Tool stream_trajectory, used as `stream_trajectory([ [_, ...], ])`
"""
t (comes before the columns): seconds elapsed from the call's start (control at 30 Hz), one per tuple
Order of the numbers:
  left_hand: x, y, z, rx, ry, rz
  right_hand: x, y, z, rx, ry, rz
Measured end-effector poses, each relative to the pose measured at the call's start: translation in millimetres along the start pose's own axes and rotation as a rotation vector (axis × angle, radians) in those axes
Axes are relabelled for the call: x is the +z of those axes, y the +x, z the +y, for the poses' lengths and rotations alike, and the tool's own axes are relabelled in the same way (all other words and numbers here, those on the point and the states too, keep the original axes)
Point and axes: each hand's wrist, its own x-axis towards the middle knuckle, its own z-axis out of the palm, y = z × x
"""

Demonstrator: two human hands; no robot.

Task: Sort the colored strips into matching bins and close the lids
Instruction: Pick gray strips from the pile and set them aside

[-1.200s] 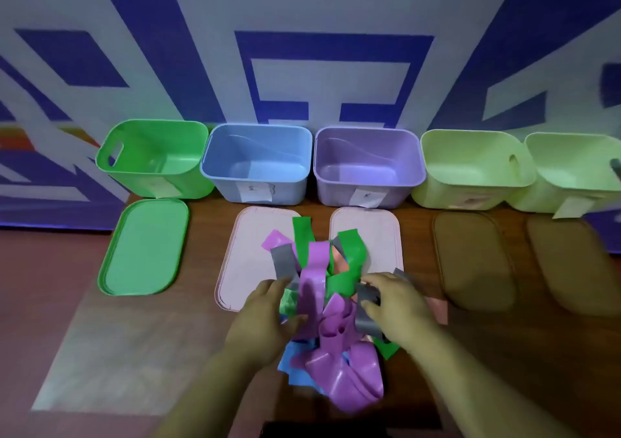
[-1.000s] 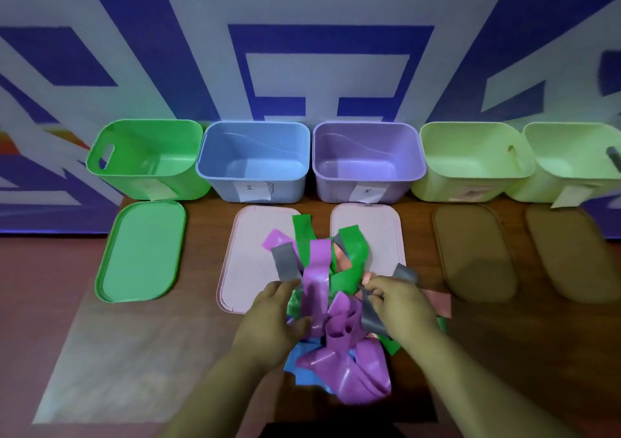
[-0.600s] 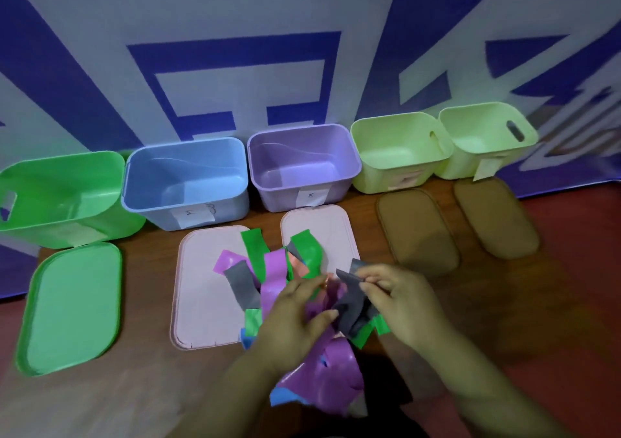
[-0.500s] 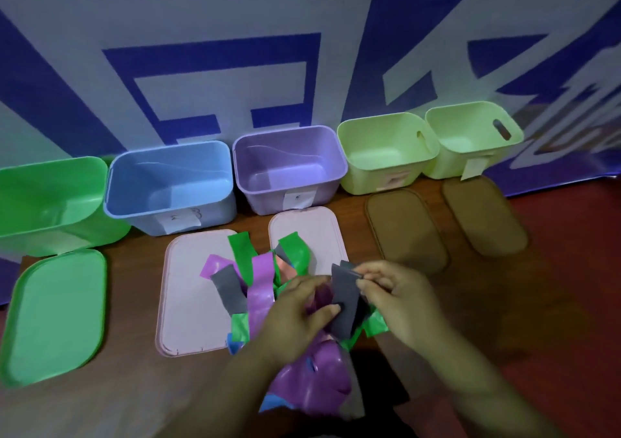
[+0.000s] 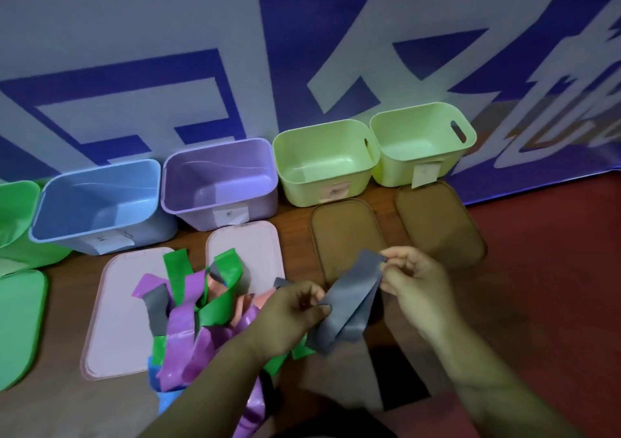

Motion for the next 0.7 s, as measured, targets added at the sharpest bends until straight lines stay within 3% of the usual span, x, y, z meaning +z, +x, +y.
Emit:
stream_trajectory([
  [0.1,24,15,6,-0.027,0.082,-0.026,-33,11,8,0.029,-0.003,0.055],
  [0.33,89,58,11,-0.084,0.302,-0.27,-126,30,59,0.107,-0.154,0.21],
  [0.7,173,121,-16,-0.126,0.623,-0.188,-223,47,137,0.338,-0.164,0.554],
])
